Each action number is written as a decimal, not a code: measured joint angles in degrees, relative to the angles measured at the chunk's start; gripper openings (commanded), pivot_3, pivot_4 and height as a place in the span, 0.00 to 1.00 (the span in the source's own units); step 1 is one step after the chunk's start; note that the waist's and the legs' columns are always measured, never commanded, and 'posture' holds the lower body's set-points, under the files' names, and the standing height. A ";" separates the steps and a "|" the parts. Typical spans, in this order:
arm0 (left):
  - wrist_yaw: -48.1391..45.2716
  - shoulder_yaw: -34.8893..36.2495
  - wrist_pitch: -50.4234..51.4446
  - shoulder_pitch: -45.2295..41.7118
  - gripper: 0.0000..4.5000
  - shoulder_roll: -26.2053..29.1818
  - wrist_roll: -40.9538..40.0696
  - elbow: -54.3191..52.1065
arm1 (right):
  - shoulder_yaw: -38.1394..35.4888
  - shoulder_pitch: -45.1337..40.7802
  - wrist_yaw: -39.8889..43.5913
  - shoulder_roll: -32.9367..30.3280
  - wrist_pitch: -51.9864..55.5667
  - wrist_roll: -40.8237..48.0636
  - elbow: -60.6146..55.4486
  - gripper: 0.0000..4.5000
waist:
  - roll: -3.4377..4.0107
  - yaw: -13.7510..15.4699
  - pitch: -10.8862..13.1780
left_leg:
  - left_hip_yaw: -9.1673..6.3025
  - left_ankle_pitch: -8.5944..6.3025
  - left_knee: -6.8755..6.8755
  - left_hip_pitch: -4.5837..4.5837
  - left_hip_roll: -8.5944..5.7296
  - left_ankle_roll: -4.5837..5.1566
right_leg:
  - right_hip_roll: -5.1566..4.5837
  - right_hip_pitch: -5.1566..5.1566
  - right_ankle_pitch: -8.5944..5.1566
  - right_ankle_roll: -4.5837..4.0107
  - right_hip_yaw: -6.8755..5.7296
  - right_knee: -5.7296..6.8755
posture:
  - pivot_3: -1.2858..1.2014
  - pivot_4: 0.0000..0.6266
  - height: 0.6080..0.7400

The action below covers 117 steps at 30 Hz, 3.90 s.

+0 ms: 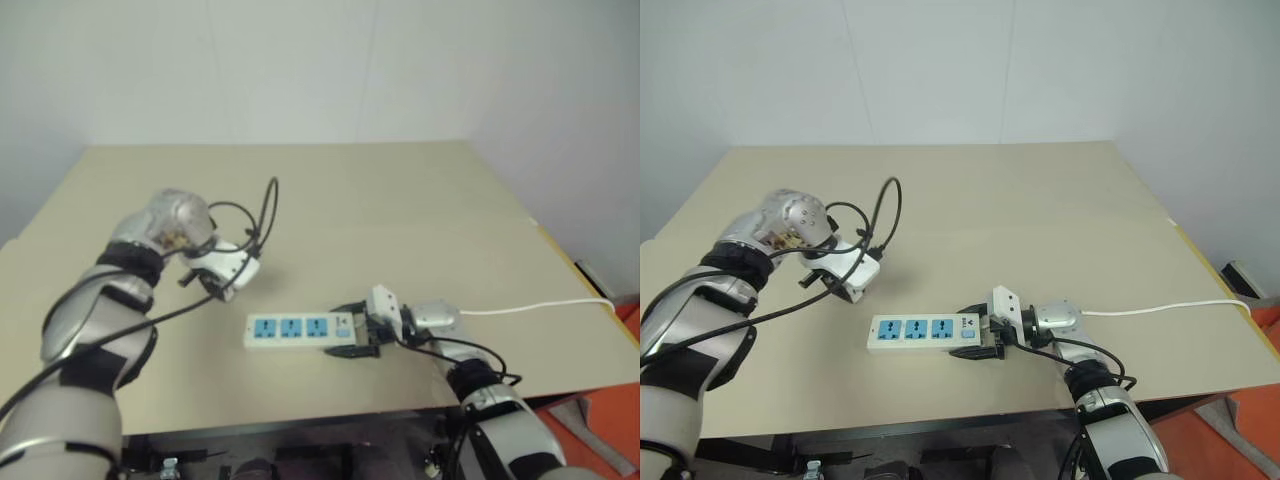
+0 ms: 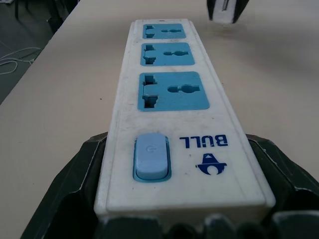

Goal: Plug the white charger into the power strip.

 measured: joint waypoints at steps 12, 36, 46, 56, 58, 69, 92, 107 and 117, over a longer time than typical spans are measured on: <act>6.20 24.77 28.84 16.08 0.23 -10.41 -38.28 -33.37 | 0.22 0.24 -0.28 0.40 -1.13 -0.14 0.04 0.76 | 0.01 -0.36 -0.01 | -0.23 0.00 0.13 0.04 0.04 0.00 | -0.01 0.05 0.03 0.03 0.01 0.10 | 0.52 0.24 1.00; 11.36 28.04 48.35 36.09 0.23 -10.05 -51.82 -57.22 | 0.27 -2.80 1.83 1.67 -3.79 -0.46 7.86 0.76 | 0.00 -0.47 -0.08 | -0.15 -0.01 -0.20 1.25 0.00 -0.01 | 0.01 1.16 0.00 0.00 0.05 -0.11 | 0.52 0.24 1.00; 13.78 24.79 45.46 41.57 0.23 -13.14 -48.86 -53.79 | 0.27 -3.09 1.90 1.80 -3.95 -0.57 8.41 0.76 | 0.00 -0.50 -0.10 | -0.15 -0.01 -0.26 1.32 -0.01 -0.01 | 0.00 1.17 0.00 0.00 0.09 -0.11 | 0.52 0.24 1.00; 13.32 22.89 40.09 42.86 0.23 -14.73 -45.53 -48.70 | 0.27 -3.10 1.86 1.81 -4.00 -0.61 8.42 0.76 | 0.00 -0.53 -0.10 | -0.18 -0.01 -0.29 1.31 0.00 -0.01 | -0.01 1.16 0.00 0.00 0.10 -0.13 | 0.52 0.24 1.00; 13.26 22.71 39.29 43.03 0.23 -14.91 -44.99 -47.87 | 0.27 -3.11 1.81 1.81 -4.00 -0.61 8.42 0.76 | 0.00 -0.53 -0.10 | -0.19 -0.01 -0.29 1.32 0.00 -0.01 | -0.01 1.16 0.00 0.00 0.10 -0.12 | 0.52 0.24 1.00; 12.36 22.70 36.59 43.12 0.23 -14.95 -44.82 -46.09 | 0.27 -3.10 1.61 1.80 -3.99 -0.62 8.42 0.76 | 0.00 -0.52 -0.10 | -0.28 -0.02 -0.31 1.32 0.00 -0.01 | -0.02 1.16 0.00 0.00 0.10 -0.13 | 0.52 0.24 1.00; 12.11 23.35 35.30 41.83 0.23 -14.82 -44.59 -43.04 | 0.30 -3.11 1.41 1.79 -4.00 -0.64 8.43 0.76 | 0.00 -0.52 -0.10 | -0.34 -0.02 -0.35 1.32 0.00 -0.01 | -0.02 1.15 -0.01 0.00 0.10 -0.17 | 0.52 0.24 1.00; 11.76 23.15 35.48 43.02 0.23 -13.75 -44.06 -43.32 | 0.43 -3.13 1.40 1.91 -3.99 -0.68 8.35 0.76 | -0.01 -0.67 -0.10 | -0.36 -0.02 -0.42 1.31 0.02 -0.01 | -0.02 1.12 -0.03 -0.01 0.11 -0.21 | 0.52 0.24 1.00; 12.23 23.20 31.98 44.91 0.23 -13.72 -43.81 -42.90 | 0.50 -3.19 1.36 1.98 -3.99 -0.82 8.47 0.76 | 0.00 -0.76 -0.14 | -0.37 -0.02 -0.47 1.34 0.03 -0.01 | -0.03 1.13 -0.04 -0.04 0.11 -0.23 | 0.52 0.24 1.00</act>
